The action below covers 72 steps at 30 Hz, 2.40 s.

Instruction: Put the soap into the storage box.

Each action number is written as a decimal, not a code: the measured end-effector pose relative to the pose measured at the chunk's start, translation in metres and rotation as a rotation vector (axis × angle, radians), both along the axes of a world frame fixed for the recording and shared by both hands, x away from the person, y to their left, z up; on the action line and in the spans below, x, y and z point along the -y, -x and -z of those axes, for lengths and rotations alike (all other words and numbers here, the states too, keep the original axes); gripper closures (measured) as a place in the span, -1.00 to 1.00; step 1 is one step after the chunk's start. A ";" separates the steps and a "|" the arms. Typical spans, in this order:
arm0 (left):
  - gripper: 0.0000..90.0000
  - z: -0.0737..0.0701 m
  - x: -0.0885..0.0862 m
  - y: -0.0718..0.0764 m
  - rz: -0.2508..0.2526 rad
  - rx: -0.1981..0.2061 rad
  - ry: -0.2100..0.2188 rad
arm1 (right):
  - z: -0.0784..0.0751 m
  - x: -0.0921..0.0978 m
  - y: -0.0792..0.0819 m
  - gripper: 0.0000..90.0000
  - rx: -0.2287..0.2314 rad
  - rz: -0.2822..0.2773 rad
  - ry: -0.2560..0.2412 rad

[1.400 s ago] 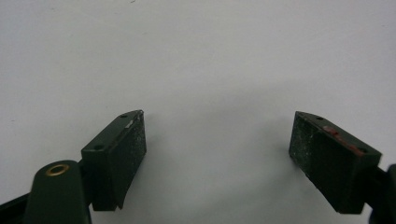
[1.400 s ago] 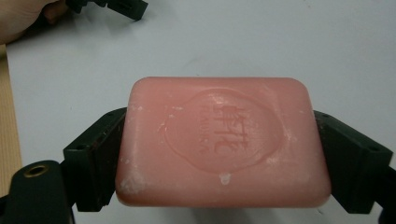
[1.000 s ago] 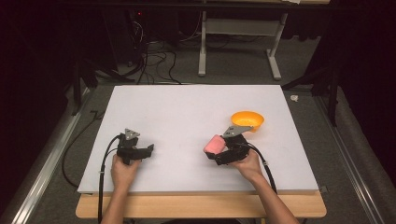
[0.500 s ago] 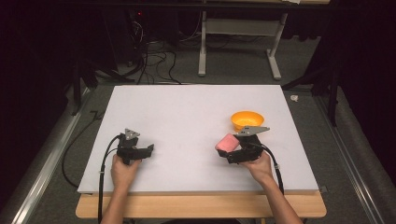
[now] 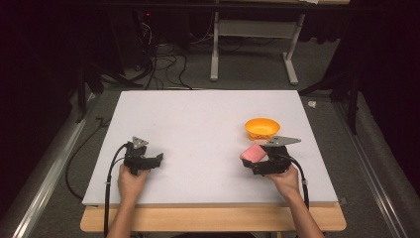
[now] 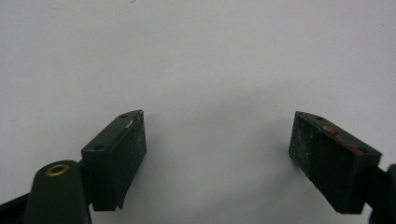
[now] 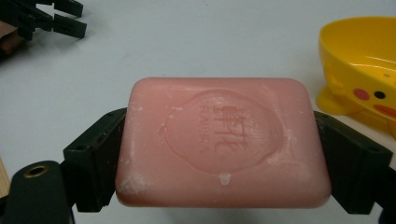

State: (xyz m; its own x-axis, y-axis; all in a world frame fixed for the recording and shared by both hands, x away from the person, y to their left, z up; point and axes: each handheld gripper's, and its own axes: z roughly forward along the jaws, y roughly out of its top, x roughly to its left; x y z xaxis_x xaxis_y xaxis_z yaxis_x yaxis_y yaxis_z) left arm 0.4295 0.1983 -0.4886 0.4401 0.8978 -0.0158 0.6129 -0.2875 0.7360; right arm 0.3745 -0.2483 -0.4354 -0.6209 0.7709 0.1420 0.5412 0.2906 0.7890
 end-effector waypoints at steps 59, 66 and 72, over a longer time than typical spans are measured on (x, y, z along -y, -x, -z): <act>-0.57 0.000 0.000 0.000 0.000 0.000 0.000 | -0.030 0.039 -0.016 -0.70 -0.060 0.284 -0.010; -0.57 0.000 0.000 0.000 0.000 0.000 0.001 | -0.036 0.033 -0.027 -0.70 -0.065 0.285 0.000; -0.57 0.000 0.000 0.000 0.000 0.000 0.001 | -0.043 0.032 -0.036 -0.70 -0.071 0.299 0.002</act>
State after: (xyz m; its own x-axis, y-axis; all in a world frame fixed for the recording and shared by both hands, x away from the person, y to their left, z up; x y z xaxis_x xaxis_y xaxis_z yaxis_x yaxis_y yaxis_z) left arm 0.4295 0.1984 -0.4886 0.4403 0.8977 -0.0167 0.6128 -0.2869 0.7363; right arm 0.4103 -0.2804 -0.3928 -0.3547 0.9184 0.1752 0.6568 0.1114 0.7458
